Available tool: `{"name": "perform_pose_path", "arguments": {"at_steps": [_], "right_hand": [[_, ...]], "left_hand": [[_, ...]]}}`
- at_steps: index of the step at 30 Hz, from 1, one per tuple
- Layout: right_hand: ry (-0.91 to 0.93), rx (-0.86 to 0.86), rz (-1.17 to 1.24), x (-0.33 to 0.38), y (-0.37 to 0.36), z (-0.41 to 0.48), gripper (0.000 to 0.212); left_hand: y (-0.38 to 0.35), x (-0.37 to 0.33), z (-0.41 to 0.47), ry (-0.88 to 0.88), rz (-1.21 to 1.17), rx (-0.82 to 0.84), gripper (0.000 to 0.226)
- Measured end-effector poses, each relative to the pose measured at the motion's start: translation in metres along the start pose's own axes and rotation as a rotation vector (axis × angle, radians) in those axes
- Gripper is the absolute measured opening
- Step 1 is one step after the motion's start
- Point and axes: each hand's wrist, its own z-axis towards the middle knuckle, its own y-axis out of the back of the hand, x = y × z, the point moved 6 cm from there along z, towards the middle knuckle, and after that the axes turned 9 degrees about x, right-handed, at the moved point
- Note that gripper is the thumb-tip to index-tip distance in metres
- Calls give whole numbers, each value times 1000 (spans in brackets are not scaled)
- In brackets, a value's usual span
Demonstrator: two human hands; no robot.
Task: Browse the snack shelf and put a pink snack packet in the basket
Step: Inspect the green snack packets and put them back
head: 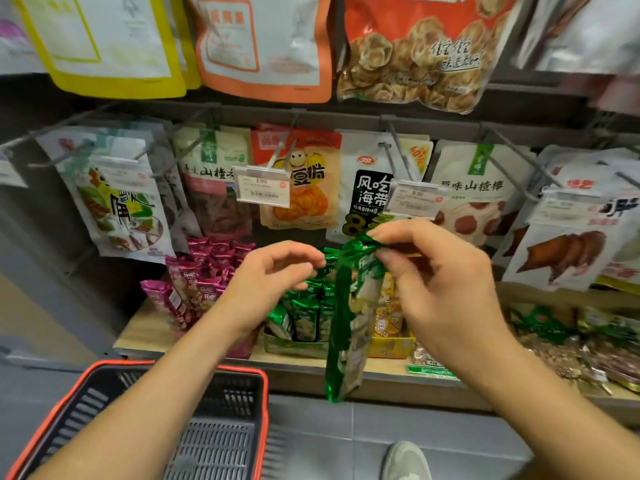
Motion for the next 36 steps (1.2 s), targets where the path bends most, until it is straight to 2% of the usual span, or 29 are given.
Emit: {"name": "perform_pose_path", "arguments": {"at_steps": [1, 3, 4, 7, 9, 11, 13, 15, 17, 21, 25, 28, 31, 36], "right_hand": [[-98, 5, 121, -5, -4, -4, 14], [-257, -1, 338, -15, -18, -13, 18], [-305, -28, 413, -19, -23, -16, 21], [-417, -66, 561, -28, -39, -21, 31], [-551, 76, 676, -34, -59, -24, 55], [-617, 329, 744, -30, -84, -28, 75], [-610, 498, 815, -21, -103, -31, 66], [-620, 547, 894, -11, -108, -31, 54], [-594, 537, 801, -8, -106, -29, 49], [-550, 553, 697, -3, -104, -27, 56], [-549, 549, 677, -1, -105, -26, 54], [-538, 558, 638, -3, -106, -27, 57], [-543, 558, 621, -6, -106, -29, 53], [-507, 541, 560, -12, -106, -32, 44]], "left_hand": [[-8, -9, -6, 0, -151, 102, 22], [-26, -23, -19, -11, -228, 232, 37], [-31, -29, -23, -24, -195, 231, 42], [-30, -32, -27, -35, -125, 89, 55], [-22, -32, -29, -57, -193, 6, 57], [-15, -31, -32, -69, -278, -43, 54], [-11, -30, -34, -65, -296, -65, 51], [-6, -29, -36, -64, -249, -90, 45], [1, -31, -37, -77, -195, -109, 37], [15, -27, -38, -62, -116, -115, 25], [23, -18, -41, -7, -208, -189, 35], [21, -19, -41, -4, -272, -175, 15], [20, -18, -41, 3, -290, -175, 5], [18, -18, -39, 17, -282, -149, 14]]}}
